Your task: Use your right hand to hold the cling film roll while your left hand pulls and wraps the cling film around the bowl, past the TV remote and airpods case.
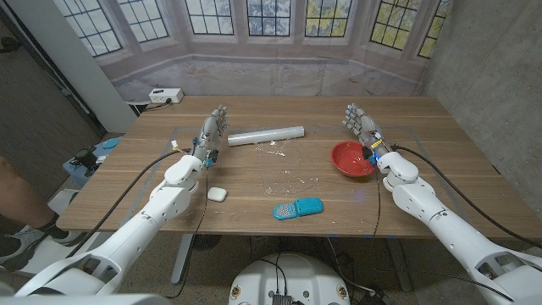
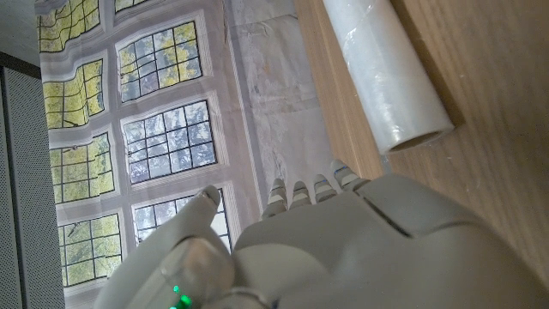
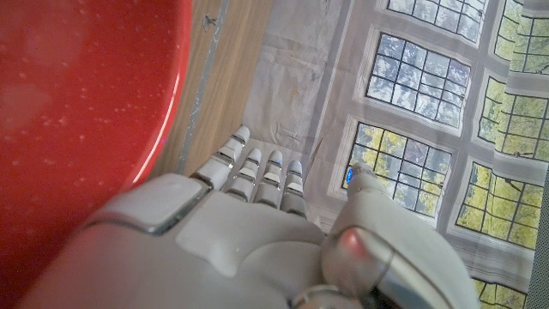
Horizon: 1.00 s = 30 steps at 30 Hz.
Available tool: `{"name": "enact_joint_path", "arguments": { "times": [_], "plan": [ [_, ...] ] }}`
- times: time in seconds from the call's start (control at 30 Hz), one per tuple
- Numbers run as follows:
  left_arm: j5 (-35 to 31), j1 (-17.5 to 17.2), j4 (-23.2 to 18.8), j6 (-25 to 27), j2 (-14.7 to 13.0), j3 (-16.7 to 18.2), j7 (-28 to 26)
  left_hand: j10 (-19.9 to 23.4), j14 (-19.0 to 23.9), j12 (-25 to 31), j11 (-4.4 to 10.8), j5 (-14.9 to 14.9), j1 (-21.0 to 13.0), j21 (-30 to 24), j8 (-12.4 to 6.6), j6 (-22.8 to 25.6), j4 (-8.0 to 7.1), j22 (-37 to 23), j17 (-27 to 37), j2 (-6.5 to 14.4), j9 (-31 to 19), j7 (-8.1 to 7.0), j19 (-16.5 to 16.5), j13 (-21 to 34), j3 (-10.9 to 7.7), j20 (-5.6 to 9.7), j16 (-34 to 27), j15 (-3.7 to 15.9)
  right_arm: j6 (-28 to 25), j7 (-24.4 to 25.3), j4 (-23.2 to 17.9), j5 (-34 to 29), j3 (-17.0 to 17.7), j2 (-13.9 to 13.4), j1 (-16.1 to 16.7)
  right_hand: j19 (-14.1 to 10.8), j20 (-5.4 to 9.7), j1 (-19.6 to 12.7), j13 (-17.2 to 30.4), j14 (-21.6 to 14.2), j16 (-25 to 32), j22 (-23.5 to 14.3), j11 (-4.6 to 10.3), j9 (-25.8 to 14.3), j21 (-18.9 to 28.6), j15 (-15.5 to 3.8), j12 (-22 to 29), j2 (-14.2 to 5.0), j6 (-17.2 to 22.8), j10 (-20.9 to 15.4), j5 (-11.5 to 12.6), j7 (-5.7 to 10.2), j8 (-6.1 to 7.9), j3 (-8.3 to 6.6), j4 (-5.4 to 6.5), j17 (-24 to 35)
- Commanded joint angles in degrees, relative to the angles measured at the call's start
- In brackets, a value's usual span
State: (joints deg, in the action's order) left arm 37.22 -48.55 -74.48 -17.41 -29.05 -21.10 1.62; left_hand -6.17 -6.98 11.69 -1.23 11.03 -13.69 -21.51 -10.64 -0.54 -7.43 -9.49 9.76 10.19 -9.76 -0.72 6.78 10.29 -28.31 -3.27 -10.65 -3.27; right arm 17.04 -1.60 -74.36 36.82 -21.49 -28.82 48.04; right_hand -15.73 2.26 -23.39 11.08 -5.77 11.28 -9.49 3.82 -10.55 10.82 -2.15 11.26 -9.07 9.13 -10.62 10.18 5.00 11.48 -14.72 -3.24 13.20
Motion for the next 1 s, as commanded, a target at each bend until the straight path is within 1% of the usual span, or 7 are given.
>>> {"name": "enact_joint_path", "arguments": {
  "times": [0.03,0.17,0.47,0.77,1.0],
  "plan": [
    [0.09,0.38,0.83,-0.62,0.01,0.03,1.04,-0.25,-0.20,0.38,-0.03,0.36,-0.64,-0.17,-0.18,0.13,0.18,-0.23,0.10,-0.20,-0.17,-0.33,0.34,0.11,-0.58,0.01,-0.32,-0.22,0.65,1.10,-0.65,-0.90,-0.40,0.45,0.39,-0.18,2.95,-0.68,0.07,-0.46,0.21,-0.24,-0.11,-0.28,0.27,-2.93,0.41,0.11,0.60,-0.43,0.35,-0.08,0.38,-0.55,-0.11,0.15],
    [0.21,0.69,1.19,-0.53,-0.13,0.06,1.50,-0.19,-0.14,0.36,-0.11,0.33,-0.72,-0.06,-0.11,0.10,0.31,-0.23,0.09,-0.24,-0.16,-0.30,0.23,0.12,-0.72,-0.06,-0.28,-0.22,0.46,1.68,-1.20,-1.49,-0.55,0.34,0.24,-0.17,2.94,-0.93,0.08,-0.45,0.19,-0.24,-0.21,-0.28,0.25,-2.99,0.37,0.13,0.63,-0.40,0.32,-0.10,0.35,-0.68,-0.37,-0.02],
    [0.54,0.85,2.14,-0.53,-0.34,0.23,2.20,-0.14,-0.05,0.31,-0.16,0.26,-0.87,0.16,0.00,0.02,0.53,-0.23,0.07,-0.29,-0.16,-0.26,0.12,0.12,-0.98,-0.04,-0.19,-0.21,-1.28,3.17,-3.84,-3.64,-1.27,-0.98,0.03,-0.06,2.94,-1.31,0.08,-0.33,0.13,-0.24,-0.15,-0.28,0.19,-3.00,0.28,0.28,0.60,-0.30,0.25,-0.08,0.24,-0.82,-0.82,-0.29],
    [0.54,1.34,3.09,-0.67,-0.16,0.03,2.86,-0.10,-0.03,0.26,-0.17,0.20,-1.00,0.36,0.12,-0.14,0.73,-0.23,0.06,-0.33,-0.17,-0.28,0.03,0.13,-1.20,-0.04,-0.11,-0.23,-4.70,4.75,-7.70,-7.28,-2.62,-3.45,-0.65,0.16,2.97,-1.93,0.08,0.02,-0.04,-0.23,-0.13,-0.27,0.10,-2.91,0.12,0.61,0.45,-0.01,0.18,-0.13,0.10,-1.01,-1.52,-0.66],
    [0.34,1.84,3.57,-0.41,-0.28,-0.50,3.98,-0.43,-0.25,0.06,-0.08,0.11,-1.18,0.73,0.29,-0.45,0.99,-0.24,0.05,-0.38,-0.18,-0.16,0.14,0.13,-1.50,-0.09,0.08,-0.21,-6.99,5.09,-9.29,-10.09,-3.85,-4.75,-2.13,0.32,2.96,-2.40,0.08,0.18,-0.12,-0.23,-0.08,-0.26,0.04,-2.98,0.06,0.79,0.28,0.10,0.17,-0.02,-0.02,-1.16,-2.04,-0.91]
  ]
}}
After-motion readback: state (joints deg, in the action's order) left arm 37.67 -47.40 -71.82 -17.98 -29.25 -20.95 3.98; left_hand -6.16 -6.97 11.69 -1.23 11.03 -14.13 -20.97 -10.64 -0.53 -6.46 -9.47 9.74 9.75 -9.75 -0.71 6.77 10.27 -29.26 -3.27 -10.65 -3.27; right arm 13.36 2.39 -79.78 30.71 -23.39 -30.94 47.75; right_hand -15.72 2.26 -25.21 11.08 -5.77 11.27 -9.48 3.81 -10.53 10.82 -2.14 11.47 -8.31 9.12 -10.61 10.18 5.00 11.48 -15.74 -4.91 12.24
